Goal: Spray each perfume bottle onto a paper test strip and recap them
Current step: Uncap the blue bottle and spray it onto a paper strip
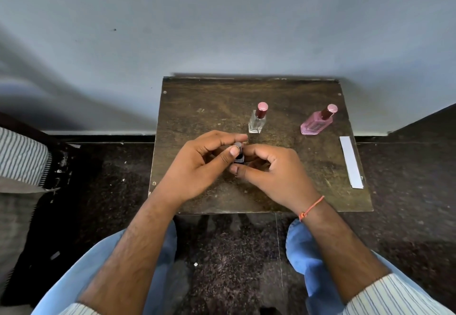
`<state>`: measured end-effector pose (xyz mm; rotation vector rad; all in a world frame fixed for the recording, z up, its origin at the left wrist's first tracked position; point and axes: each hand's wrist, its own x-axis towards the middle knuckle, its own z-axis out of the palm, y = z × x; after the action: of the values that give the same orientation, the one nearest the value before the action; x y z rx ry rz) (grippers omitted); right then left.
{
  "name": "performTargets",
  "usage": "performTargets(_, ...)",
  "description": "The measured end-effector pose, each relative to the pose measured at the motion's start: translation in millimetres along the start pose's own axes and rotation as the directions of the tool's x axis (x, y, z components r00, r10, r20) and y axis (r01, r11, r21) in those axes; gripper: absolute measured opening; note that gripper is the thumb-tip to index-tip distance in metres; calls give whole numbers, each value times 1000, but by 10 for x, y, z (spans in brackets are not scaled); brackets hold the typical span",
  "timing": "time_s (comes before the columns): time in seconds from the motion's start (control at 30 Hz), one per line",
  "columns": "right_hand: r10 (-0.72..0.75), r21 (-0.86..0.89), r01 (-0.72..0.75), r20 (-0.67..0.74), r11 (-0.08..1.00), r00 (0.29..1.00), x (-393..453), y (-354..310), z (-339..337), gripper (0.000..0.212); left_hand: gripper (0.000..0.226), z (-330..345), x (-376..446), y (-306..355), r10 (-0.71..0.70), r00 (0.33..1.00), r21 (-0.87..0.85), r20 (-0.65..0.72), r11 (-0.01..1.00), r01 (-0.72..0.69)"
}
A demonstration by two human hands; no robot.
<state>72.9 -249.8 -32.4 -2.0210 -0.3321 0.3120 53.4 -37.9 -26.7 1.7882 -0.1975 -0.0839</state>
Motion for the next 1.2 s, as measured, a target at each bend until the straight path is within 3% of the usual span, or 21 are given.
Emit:
performTargets(0.43,19,-26,-19,-10,999,1000,-57,-28,22,20,19,59,-59,-65,119,987,103,-106,989,-108)
performTargets(0.7,-78,-104,68,-99,992,992,-39,-126,76,21,17,47,-69,-47,172,964,163,-204,977,-140)
performTargets(1.0,19,103,-32,126,994,992,-3,-115,-51,21,13,50,-82,-5,77,982,16,-171,997,-75)
performTargets(1.2,-25,0,25,-53,1000,998,-12,-130,-4,20,14,116,-72,39,102,962,34,-254,995,-96)
